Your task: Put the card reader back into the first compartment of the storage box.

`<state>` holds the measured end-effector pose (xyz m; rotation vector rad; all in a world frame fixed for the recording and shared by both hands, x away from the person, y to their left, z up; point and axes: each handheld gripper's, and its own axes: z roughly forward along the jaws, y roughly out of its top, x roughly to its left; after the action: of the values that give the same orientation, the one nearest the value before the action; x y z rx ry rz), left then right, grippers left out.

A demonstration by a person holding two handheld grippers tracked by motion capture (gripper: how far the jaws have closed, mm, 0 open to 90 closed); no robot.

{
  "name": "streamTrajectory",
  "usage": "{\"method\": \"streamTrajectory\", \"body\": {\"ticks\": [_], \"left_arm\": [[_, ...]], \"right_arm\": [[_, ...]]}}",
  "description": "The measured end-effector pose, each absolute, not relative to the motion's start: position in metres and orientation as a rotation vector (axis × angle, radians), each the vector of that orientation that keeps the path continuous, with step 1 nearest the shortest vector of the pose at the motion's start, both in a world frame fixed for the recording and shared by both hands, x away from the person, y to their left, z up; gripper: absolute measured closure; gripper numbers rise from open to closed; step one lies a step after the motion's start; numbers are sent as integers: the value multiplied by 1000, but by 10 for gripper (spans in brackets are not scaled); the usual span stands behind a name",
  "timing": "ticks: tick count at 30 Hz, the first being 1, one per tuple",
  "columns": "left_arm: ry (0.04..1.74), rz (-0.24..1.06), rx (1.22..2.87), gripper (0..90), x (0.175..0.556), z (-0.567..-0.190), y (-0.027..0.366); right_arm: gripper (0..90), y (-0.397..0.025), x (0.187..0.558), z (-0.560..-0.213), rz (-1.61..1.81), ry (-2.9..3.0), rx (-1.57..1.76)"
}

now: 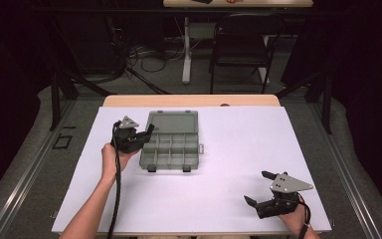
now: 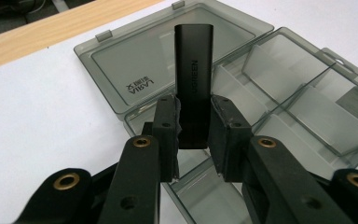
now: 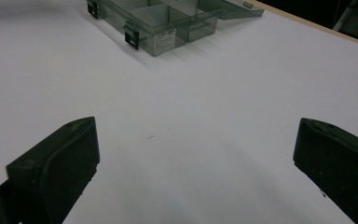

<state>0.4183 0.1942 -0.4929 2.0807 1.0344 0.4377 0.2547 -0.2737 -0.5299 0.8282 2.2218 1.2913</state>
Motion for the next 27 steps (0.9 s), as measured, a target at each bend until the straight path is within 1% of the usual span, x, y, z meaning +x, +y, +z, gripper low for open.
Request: {"method": "streamTrajectory", "body": {"ticks": [13, 23, 27], "left_arm": [[1062, 423, 2099, 735, 423, -500, 198], [1080, 441, 2129, 735, 425, -504, 196], [1100, 468, 2141, 734, 425, -505, 193]], "right_arm": [[0, -275, 254, -529, 1291, 2221, 830], [0, -275, 254, -530, 1287, 2224, 837], [0, -274, 253, -528, 1291, 2220, 821]]}}
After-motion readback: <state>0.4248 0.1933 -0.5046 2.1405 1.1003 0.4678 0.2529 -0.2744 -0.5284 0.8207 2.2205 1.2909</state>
